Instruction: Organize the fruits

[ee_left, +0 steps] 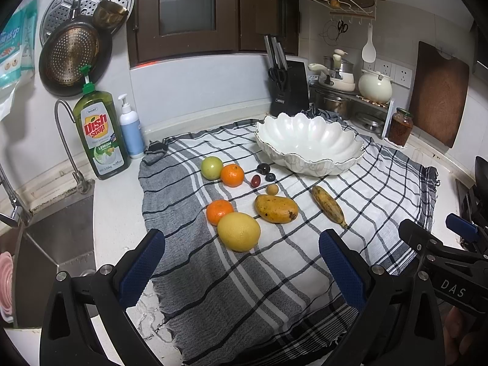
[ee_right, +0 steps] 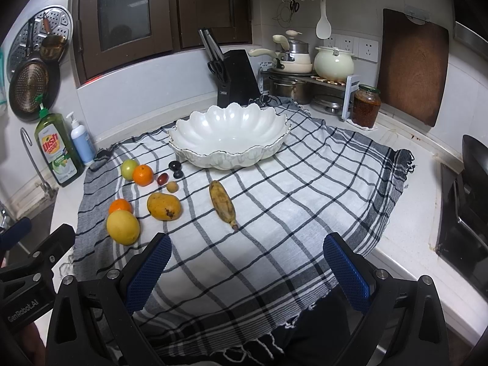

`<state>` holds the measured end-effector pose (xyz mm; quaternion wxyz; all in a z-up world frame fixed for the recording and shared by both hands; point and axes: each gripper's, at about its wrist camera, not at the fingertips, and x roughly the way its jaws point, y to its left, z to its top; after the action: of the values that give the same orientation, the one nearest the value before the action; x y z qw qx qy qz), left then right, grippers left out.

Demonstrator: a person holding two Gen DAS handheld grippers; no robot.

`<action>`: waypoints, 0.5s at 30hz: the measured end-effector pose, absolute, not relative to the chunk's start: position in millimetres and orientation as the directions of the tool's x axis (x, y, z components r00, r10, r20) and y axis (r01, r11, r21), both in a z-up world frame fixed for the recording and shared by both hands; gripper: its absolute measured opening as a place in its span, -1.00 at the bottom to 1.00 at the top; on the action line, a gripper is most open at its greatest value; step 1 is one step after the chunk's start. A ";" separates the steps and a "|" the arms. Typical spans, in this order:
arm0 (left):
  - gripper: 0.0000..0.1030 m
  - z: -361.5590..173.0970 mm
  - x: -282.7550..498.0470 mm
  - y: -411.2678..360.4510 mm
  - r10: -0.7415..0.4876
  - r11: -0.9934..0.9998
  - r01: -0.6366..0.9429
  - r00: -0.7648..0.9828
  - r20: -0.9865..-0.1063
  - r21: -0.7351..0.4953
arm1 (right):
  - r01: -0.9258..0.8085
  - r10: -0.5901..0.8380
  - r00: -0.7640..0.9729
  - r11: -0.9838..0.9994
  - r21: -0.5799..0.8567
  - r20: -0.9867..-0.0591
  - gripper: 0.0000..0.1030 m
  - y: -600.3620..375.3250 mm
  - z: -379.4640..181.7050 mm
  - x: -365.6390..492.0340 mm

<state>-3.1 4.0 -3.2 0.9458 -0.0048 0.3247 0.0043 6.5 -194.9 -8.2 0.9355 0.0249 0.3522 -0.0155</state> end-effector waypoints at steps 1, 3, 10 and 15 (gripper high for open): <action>1.00 -3.4 -3.0 4.1 0.005 1.000 -0.011 0.789 -0.614 -0.006 | 0.047 -0.012 0.752 0.998 0.035 -0.659 0.97 -194.4 -8.2 6.2; 0.99 -3.4 -3.1 4.0 0.005 1.000 -0.011 0.789 -0.614 -0.006 | 0.046 -0.012 0.752 0.998 0.035 -0.659 0.97 -194.7 -8.4 6.3; 1.00 -4.5 0.6 4.2 0.007 1.000 -0.011 0.786 -0.618 -0.003 | 0.047 -0.013 0.751 0.998 0.035 -0.660 0.97 -194.5 -8.7 6.9; 0.99 -6.5 4.1 4.9 0.025 1.000 -0.025 0.790 -0.613 0.009 | 0.043 -0.010 0.756 0.998 0.034 -0.654 0.97 -196.0 -9.8 7.7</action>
<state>4.1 4.9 -6.5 0.9460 0.0001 0.3239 0.0133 7.7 -196.0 -9.8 0.9367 0.0235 0.3490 -0.0142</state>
